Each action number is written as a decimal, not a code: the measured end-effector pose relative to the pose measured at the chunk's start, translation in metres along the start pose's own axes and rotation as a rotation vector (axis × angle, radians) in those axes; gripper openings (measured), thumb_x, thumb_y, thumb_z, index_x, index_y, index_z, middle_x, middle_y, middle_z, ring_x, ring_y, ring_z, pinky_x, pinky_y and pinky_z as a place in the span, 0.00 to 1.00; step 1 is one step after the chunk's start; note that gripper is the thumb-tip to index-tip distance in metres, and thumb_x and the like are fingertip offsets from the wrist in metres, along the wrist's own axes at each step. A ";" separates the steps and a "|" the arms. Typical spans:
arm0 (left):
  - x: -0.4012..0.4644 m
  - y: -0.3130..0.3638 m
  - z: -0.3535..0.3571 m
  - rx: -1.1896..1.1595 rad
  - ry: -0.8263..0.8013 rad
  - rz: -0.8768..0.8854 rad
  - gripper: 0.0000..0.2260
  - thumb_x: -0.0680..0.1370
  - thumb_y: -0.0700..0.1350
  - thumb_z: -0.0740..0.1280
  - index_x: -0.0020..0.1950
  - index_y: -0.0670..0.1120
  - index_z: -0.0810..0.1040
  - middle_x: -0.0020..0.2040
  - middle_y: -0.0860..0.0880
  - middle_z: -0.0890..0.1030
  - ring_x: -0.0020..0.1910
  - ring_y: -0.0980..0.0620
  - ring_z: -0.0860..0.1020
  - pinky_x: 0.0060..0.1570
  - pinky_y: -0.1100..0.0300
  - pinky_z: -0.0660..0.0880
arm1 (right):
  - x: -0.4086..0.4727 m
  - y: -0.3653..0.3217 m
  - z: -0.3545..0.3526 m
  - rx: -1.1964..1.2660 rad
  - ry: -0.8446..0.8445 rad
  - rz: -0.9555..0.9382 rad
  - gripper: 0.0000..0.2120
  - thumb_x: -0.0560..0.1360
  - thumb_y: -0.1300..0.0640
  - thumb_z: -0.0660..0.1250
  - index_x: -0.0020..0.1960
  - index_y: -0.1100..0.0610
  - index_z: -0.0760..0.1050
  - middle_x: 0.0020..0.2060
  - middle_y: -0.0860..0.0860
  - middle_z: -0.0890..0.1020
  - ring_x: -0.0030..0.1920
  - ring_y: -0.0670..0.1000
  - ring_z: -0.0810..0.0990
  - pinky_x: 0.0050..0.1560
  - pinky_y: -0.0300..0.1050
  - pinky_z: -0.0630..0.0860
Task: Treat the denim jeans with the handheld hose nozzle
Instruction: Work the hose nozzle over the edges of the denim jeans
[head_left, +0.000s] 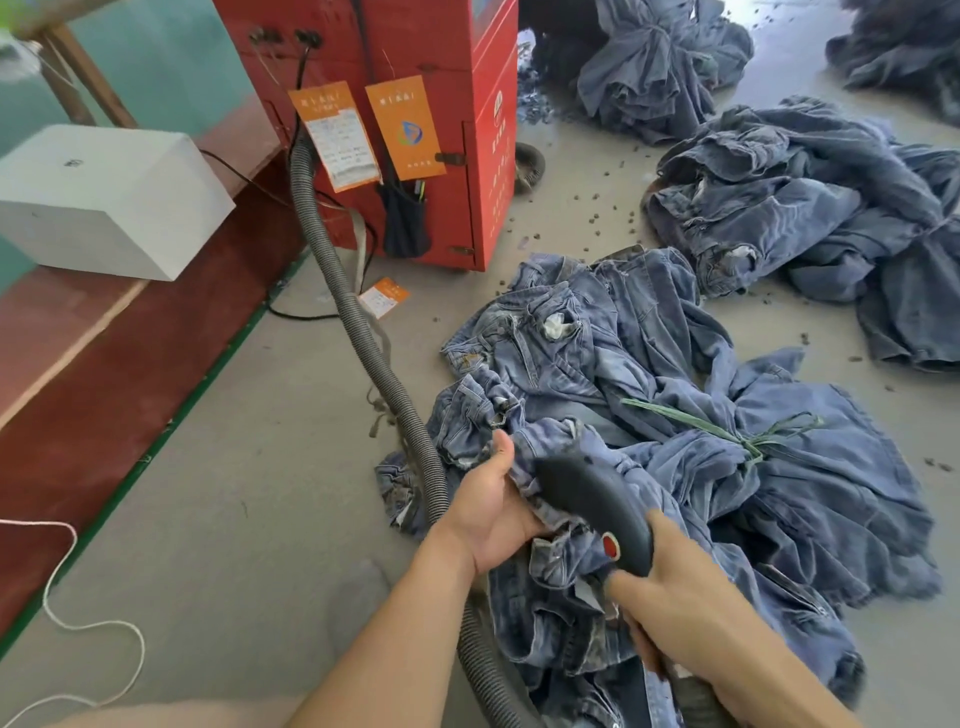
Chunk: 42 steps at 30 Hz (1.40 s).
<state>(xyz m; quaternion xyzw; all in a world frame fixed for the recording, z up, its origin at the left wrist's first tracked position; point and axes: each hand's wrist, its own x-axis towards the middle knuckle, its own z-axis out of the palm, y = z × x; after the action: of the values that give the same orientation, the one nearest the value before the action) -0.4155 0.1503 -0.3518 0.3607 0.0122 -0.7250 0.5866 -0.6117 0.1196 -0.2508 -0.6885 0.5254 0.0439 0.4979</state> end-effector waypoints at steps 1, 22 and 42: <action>-0.001 0.002 -0.002 -0.006 -0.018 0.005 0.34 0.84 0.65 0.48 0.76 0.41 0.72 0.73 0.36 0.75 0.71 0.37 0.75 0.67 0.37 0.74 | 0.002 0.001 0.001 0.054 0.068 0.012 0.09 0.76 0.60 0.68 0.50 0.53 0.68 0.30 0.57 0.80 0.23 0.52 0.76 0.28 0.46 0.72; -0.013 -0.028 0.009 0.062 0.192 0.201 0.18 0.88 0.46 0.54 0.70 0.37 0.75 0.66 0.37 0.81 0.68 0.38 0.78 0.72 0.40 0.71 | -0.029 0.011 -0.013 0.179 0.086 0.108 0.13 0.72 0.62 0.73 0.50 0.57 0.70 0.27 0.57 0.81 0.24 0.54 0.78 0.31 0.43 0.71; -0.020 -0.116 0.010 0.830 0.683 0.046 0.17 0.82 0.58 0.66 0.59 0.45 0.77 0.55 0.54 0.78 0.61 0.55 0.76 0.55 0.71 0.69 | 0.051 0.029 -0.021 0.317 0.070 0.289 0.06 0.75 0.71 0.65 0.44 0.63 0.71 0.28 0.61 0.73 0.23 0.55 0.70 0.28 0.48 0.71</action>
<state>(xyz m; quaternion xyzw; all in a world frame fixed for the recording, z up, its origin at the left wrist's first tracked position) -0.5189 0.1987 -0.3809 0.7777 -0.0935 -0.4972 0.3731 -0.6209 0.0710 -0.2883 -0.5203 0.6360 0.0078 0.5698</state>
